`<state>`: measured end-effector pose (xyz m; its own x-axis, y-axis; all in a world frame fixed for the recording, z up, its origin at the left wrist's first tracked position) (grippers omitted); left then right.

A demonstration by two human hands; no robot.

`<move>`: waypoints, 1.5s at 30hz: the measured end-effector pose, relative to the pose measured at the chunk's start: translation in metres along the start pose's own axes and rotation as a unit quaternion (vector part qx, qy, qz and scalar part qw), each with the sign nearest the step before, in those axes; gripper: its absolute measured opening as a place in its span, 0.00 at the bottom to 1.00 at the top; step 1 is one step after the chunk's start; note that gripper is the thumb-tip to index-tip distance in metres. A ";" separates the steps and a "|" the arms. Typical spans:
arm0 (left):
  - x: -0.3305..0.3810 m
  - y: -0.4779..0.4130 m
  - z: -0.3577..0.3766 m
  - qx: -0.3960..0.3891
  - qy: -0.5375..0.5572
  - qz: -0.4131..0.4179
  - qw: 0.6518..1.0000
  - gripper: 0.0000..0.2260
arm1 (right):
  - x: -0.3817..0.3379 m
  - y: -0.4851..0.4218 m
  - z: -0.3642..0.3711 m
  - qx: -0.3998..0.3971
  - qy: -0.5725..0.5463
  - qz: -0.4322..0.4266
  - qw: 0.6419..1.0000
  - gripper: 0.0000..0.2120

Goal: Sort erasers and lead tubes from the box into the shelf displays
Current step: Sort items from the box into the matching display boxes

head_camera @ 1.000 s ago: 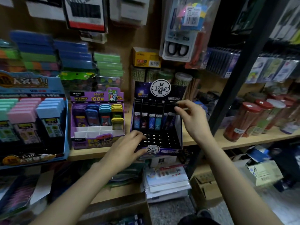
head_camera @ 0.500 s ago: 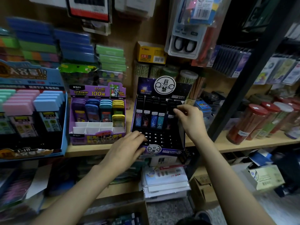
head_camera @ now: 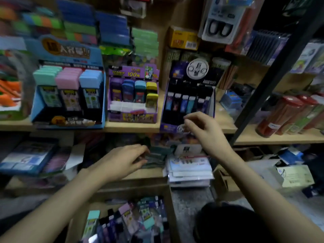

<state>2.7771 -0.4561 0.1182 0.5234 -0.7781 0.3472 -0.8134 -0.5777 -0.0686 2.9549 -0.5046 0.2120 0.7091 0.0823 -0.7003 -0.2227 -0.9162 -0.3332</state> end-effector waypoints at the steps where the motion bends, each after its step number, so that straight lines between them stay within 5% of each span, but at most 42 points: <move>1: -0.011 0.013 0.017 -0.025 0.016 -0.019 0.999 0.13 | 0.001 0.014 0.021 -0.037 -0.010 0.005 0.999 0.07; 6: -0.079 0.074 0.109 -0.052 0.145 -0.156 0.976 0.07 | 0.050 0.089 0.128 -0.251 0.072 0.045 0.964 0.08; 12: -0.141 0.161 0.223 -0.015 0.300 -0.378 0.876 0.08 | 0.156 0.185 0.221 -0.379 0.124 0.189 0.897 0.10; 16: -0.164 0.208 0.285 -0.021 0.319 -0.477 0.819 0.05 | 0.222 0.231 0.256 -0.366 0.119 0.320 0.866 0.13; 20: -0.176 0.229 0.315 0.000 0.299 -0.520 0.800 0.09 | 0.253 0.265 0.278 -0.310 0.118 0.394 0.857 0.16; 26: -0.166 0.230 0.336 -0.058 0.238 -0.502 0.830 0.22 | 0.248 0.305 0.304 -0.249 0.095 0.453 0.851 0.35; 33: -0.152 0.226 0.338 -0.037 0.228 -0.470 0.852 0.20 | 0.231 0.288 0.333 -0.314 0.087 0.345 0.880 0.25; 36: -0.168 0.230 0.331 0.058 0.302 -0.539 0.784 0.13 | 0.242 0.290 0.325 -0.263 0.116 0.391 0.875 0.20; 39: -0.178 0.229 0.332 0.120 0.385 -0.585 0.703 0.10 | 0.250 0.303 0.327 -0.293 0.154 0.416 0.847 0.23; 45: -0.177 0.215 0.358 0.071 0.400 -0.626 0.666 0.09 | 0.263 0.307 0.334 -0.306 0.139 0.454 0.825 0.31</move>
<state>2.6005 -0.5305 -0.2926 0.4197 0.6825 0.5984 0.1962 -0.7119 0.6743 2.8496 -0.6332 -0.2850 0.5808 -0.7621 -0.2861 -0.4272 -0.5846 0.6897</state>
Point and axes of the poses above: each hand's wrist, its own y-axis away from the middle knuckle, its own z-axis out of the palm, x = y × z, the point moved 9 cm from there along -y, towards the middle knuckle
